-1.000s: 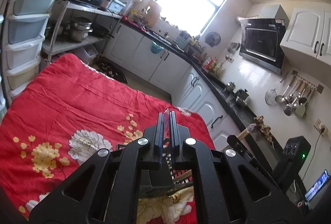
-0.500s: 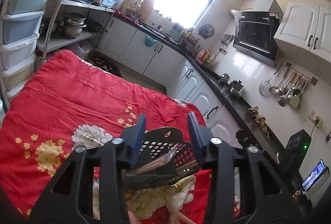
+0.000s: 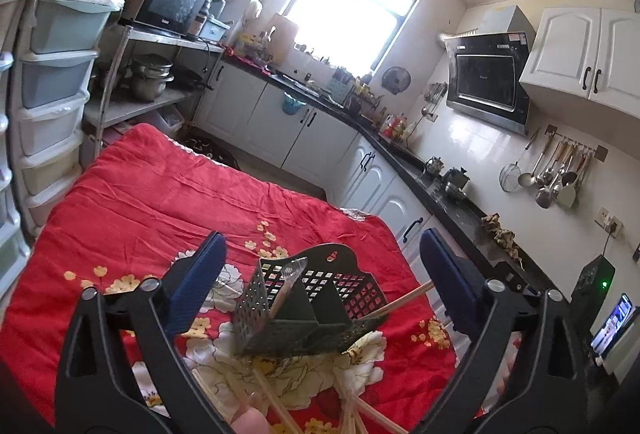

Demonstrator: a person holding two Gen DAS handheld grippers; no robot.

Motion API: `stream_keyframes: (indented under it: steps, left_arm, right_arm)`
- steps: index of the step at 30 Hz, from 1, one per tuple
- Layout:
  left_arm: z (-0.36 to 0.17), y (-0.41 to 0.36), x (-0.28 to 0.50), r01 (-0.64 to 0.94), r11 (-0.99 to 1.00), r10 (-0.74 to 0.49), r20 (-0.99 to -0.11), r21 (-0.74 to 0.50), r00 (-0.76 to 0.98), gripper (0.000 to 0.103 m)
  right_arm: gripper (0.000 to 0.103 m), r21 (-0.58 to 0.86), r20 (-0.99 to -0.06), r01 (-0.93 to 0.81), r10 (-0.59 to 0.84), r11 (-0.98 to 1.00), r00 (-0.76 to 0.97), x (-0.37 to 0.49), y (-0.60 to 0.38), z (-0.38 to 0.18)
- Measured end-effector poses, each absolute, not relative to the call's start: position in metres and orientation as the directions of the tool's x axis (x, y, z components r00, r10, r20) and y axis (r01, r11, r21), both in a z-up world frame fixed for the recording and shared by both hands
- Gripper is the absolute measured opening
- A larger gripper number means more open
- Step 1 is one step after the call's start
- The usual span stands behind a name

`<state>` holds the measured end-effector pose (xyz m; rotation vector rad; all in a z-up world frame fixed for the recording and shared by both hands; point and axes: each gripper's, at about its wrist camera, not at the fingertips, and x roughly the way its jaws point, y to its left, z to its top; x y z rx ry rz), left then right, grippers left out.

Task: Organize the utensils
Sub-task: 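Open both tools to drop the chopsticks into the basket, then move both open tools back down to the chopstick pile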

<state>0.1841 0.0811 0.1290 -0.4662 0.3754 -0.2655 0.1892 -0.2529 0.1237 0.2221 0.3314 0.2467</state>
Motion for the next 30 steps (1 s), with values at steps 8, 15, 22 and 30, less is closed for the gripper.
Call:
stream_keyframes:
  steps: [8, 15, 22, 30]
  left_arm:
    - [0.127, 0.081, 0.159, 0.144, 0.866, -0.297, -0.260, -0.478, 0.919, 0.092]
    - [0.110, 0.086, 0.140, 0.112, 0.859, -0.278, -0.273, -0.499, 0.921, 0.092]
    - [0.091, 0.087, 0.131, 0.078, 0.860, -0.267, -0.316, -0.504, 0.910, 0.092]
    - [0.067, 0.081, 0.125, 0.063, 0.863, -0.281, -0.374, -0.501, 0.884, 0.092]
  right_arm:
    - [0.082, 0.261, -0.287, -0.222, 0.295, 0.939, 0.911, 0.167, -0.262, 0.124]
    - [0.082, 0.229, -0.309, -0.260, 0.323, 0.938, 0.894, 0.146, -0.258, 0.114]
    - [0.082, 0.212, -0.358, -0.295, 0.355, 0.932, 0.864, 0.135, -0.250, 0.097]
    - [0.082, 0.193, -0.437, -0.332, 0.384, 0.923, 0.813, 0.128, -0.233, 0.069]
